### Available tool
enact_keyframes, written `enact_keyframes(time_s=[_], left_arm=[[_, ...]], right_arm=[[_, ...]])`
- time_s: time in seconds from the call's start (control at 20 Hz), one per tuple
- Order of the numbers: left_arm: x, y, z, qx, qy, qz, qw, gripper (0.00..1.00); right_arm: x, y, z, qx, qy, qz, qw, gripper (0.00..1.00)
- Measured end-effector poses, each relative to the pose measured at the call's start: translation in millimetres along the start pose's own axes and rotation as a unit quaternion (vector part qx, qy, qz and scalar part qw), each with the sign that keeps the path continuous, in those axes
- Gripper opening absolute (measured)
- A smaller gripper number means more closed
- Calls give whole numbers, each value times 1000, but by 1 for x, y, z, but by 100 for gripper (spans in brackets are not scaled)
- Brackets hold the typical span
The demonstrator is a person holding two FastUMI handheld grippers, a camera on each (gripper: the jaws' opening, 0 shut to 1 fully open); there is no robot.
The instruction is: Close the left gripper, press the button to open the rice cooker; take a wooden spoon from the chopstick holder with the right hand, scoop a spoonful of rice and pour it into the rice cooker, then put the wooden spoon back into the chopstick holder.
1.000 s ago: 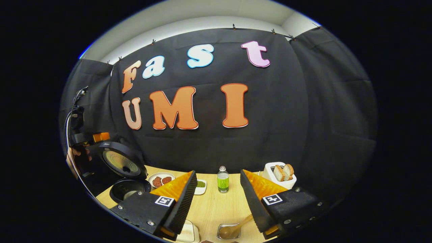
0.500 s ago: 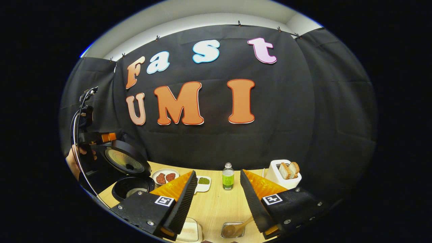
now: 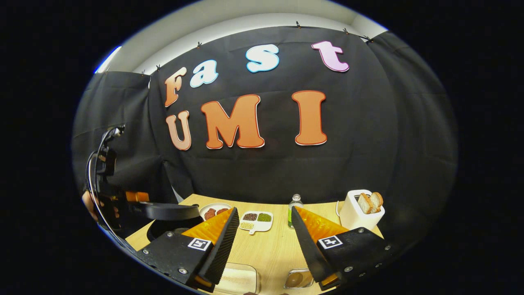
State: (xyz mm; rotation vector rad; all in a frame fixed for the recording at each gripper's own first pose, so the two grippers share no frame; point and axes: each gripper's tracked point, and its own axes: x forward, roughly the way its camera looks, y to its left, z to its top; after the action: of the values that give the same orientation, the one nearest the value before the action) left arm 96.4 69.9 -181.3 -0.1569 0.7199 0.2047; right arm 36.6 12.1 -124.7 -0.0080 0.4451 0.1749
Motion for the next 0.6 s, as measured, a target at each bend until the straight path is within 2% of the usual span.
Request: enact_keyframes(time_s=[0.1, 0.35, 0.45, 0.5, 0.55, 0.6], left_arm=[[5, 0, -23, 25, 28, 2, 999, 97], [13, 3, -64, 22, 94, 6, 995, 97], [18, 4, -99, 22, 173, 1, 985, 96], [18, 5, -88, 19, 160, 5, 987, 97], [25, 3, -92, 25, 188, 6, 982, 99], [23, 3, -95, 24, 200, 8, 979, 97]], right_arm=[[1, 1, -2, -3, 4, 2, 1000, 80], [1, 7, -13, 0, 20, 15, 1000, 80], [0, 6, -15, -6, 23, 15, 1000, 80], [0, 7, -16, -6, 24, 15, 1000, 80], [0, 8, -17, -6, 25, 16, 1000, 80], [-1, 9, -16, -5, 26, 18, 999, 80]])
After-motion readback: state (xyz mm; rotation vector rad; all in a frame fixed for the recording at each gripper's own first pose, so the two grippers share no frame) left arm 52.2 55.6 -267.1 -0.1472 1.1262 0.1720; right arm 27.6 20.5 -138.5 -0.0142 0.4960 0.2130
